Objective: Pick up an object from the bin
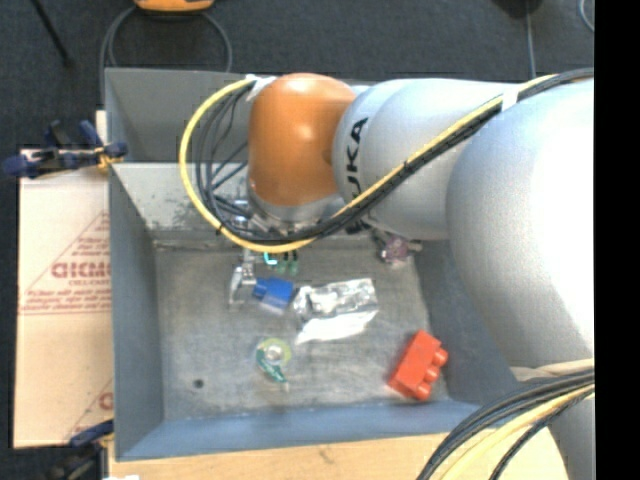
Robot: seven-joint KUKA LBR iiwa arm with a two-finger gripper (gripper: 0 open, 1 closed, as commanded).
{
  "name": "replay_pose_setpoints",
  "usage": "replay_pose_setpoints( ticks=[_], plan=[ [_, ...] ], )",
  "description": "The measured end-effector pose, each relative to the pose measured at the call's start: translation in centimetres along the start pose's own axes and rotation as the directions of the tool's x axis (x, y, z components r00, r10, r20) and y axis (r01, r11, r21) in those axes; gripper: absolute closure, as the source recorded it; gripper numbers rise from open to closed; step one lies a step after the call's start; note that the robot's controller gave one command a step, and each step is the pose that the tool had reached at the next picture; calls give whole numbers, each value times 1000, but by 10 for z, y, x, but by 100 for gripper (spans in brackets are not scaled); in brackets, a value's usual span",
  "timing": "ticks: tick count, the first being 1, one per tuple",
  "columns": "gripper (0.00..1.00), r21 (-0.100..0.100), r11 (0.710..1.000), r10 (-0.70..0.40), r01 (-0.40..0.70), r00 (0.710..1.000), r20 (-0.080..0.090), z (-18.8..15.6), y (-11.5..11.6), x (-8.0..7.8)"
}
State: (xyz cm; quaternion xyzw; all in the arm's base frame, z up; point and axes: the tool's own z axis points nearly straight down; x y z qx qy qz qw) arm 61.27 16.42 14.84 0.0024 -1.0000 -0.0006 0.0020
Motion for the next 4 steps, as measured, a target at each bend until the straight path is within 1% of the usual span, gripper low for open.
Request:
replay_pose_setpoints(
  ticks=[1, 2, 3, 4],
  plan=[
    [0, 1, 992, 123, -123, 992, 4, 45, -53, -13],
    [0, 3, 994, 106, -106, 994, 5, 67, -81, -20],
    [100, -1, 994, 107, -107, 994, 7, 65, -78, -21],
    [100, -3, 992, 123, -123, 992, 17, -53, -85, -35]
  ],
)
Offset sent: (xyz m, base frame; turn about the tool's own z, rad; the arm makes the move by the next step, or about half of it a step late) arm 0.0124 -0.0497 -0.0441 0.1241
